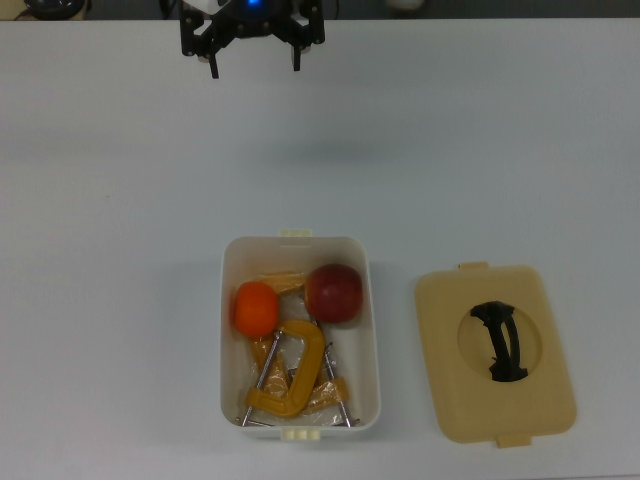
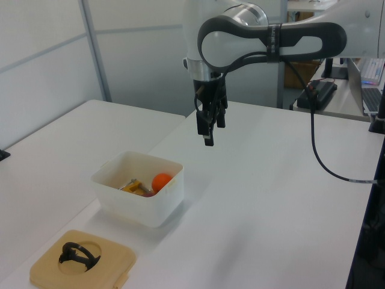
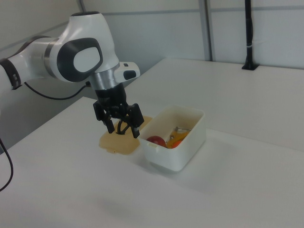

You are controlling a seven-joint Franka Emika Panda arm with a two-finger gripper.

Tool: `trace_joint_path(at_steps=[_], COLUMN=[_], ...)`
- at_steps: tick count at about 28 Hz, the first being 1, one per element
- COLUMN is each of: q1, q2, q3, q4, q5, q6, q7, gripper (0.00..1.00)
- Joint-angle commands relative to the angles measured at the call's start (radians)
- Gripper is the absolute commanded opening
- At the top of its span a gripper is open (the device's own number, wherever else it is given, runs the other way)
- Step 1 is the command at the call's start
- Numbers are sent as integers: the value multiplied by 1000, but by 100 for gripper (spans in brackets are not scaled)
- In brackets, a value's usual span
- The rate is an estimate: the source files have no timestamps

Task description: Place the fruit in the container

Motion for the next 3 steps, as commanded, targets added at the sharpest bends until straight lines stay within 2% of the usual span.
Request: trace_joint_path(at_steps=[1,3], q1=[4,4], q2=[-5,-5], q3=[-9,-9], q4=[3,3], q5=[8,9], q6=[-17,-17], q7=[-15,-15], gripper=[100,100])
